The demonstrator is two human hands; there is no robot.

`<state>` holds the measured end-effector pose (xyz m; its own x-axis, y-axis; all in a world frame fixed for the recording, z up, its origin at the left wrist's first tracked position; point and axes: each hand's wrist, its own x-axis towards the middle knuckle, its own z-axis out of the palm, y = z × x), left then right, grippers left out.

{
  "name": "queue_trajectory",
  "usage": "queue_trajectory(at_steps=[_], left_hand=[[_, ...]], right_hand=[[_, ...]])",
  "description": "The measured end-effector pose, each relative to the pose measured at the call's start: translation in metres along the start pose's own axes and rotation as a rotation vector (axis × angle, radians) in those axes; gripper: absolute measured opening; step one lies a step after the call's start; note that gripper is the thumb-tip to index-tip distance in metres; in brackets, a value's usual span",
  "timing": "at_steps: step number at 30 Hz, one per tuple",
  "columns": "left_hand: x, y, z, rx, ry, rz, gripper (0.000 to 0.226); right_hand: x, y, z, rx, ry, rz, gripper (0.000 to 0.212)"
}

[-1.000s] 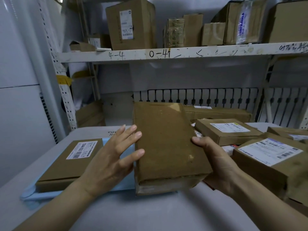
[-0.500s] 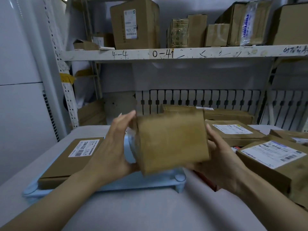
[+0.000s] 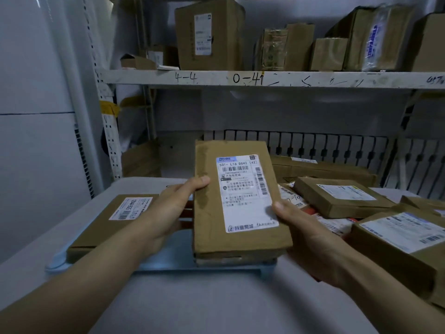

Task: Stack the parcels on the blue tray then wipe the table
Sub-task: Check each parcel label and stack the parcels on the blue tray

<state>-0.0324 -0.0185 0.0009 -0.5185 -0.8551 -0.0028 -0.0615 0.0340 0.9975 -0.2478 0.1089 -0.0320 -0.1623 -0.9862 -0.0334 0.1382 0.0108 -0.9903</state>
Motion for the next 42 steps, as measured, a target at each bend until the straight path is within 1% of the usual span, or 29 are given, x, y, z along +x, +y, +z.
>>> queue_trajectory(at_steps=[2,4,5,6,7,8,9,10,12,15,16,19,20,22,25,30,32,34,36,37,39,41,42], left_hand=[[0.000,-0.002,-0.006,-0.018,-0.010,-0.060,0.042],[-0.001,-0.003,-0.013,0.007,-0.021,-0.079,0.055],[0.000,-0.005,-0.018,0.061,0.010,-0.070,0.065],[0.001,-0.008,-0.024,0.136,0.075,-0.038,0.070],[0.001,-0.012,-0.032,0.202,0.154,0.006,0.065],[0.002,-0.015,-0.039,0.237,0.245,0.051,0.052],[0.002,-0.019,-0.050,0.264,0.342,0.075,0.047],[0.003,-0.027,-0.062,0.277,0.426,0.076,0.046],[0.000,-0.040,-0.083,0.299,0.531,0.024,0.053],[-0.007,-0.061,-0.107,0.397,0.603,-0.088,0.073],[-0.009,-0.065,-0.110,0.429,0.620,-0.111,0.073],[-0.010,-0.075,-0.116,0.577,0.701,-0.123,0.055],[-0.009,-0.078,-0.118,0.608,0.718,-0.133,0.053],[-0.008,-0.081,-0.120,0.630,0.721,-0.153,0.054],[-0.007,-0.088,-0.123,0.653,0.677,-0.159,0.053],[-0.004,-0.095,-0.123,0.715,0.667,-0.107,0.052],[-0.003,-0.096,-0.123,0.745,0.675,-0.102,0.053],[-0.003,-0.096,-0.123,0.760,0.692,-0.104,0.054],[-0.005,-0.097,-0.120,0.779,0.737,-0.082,0.055],[-0.008,-0.097,-0.118,0.787,0.770,-0.051,0.055],[-0.012,-0.095,-0.110,0.794,0.816,0.058,0.052],[-0.015,-0.088,-0.096,0.792,0.809,0.182,0.048],[-0.017,-0.082,-0.087,0.781,0.795,0.251,0.045]], right_hand=[[0.001,0.000,0.007,-0.046,0.010,0.030,0.067],[0.005,0.000,0.014,-0.030,0.066,0.060,0.058],[0.008,0.000,0.017,0.003,0.110,0.085,0.053],[0.012,0.000,0.020,0.034,0.161,0.116,0.048],[0.017,0.002,0.024,0.044,0.202,0.155,0.047],[0.021,0.002,0.026,0.041,0.237,0.183,0.048],[0.027,0.003,0.030,0.035,0.257,0.198,0.050],[0.032,0.004,0.033,0.030,0.271,0.210,0.050],[0.043,0.002,0.040,0.015,0.310,0.218,0.051],[0.062,0.001,0.054,-0.030,0.327,0.250,0.053],[0.069,0.001,0.059,-0.057,0.315,0.268,0.052],[0.084,0.008,0.078,-0.131,0.281,0.325,0.048],[0.087,0.010,0.085,-0.153,0.270,0.340,0.047],[0.091,0.012,0.094,-0.188,0.256,0.366,0.045],[0.096,0.014,0.099,-0.223,0.265,0.372,0.044],[0.102,0.022,0.099,-0.332,0.303,0.325,0.048],[0.101,0.024,0.098,-0.351,0.312,0.314,0.056],[0.098,0.025,0.098,-0.356,0.317,0.294,0.069],[0.091,0.023,0.096,-0.342,0.321,0.224,0.076],[0.086,0.022,0.096,-0.354,0.328,0.166,0.073],[0.075,0.021,0.090,-0.422,0.380,0.027,0.057],[0.067,0.021,0.078,-0.511,0.460,-0.107,0.036],[0.063,0.023,0.071,-0.538,0.495,-0.147,0.029]])
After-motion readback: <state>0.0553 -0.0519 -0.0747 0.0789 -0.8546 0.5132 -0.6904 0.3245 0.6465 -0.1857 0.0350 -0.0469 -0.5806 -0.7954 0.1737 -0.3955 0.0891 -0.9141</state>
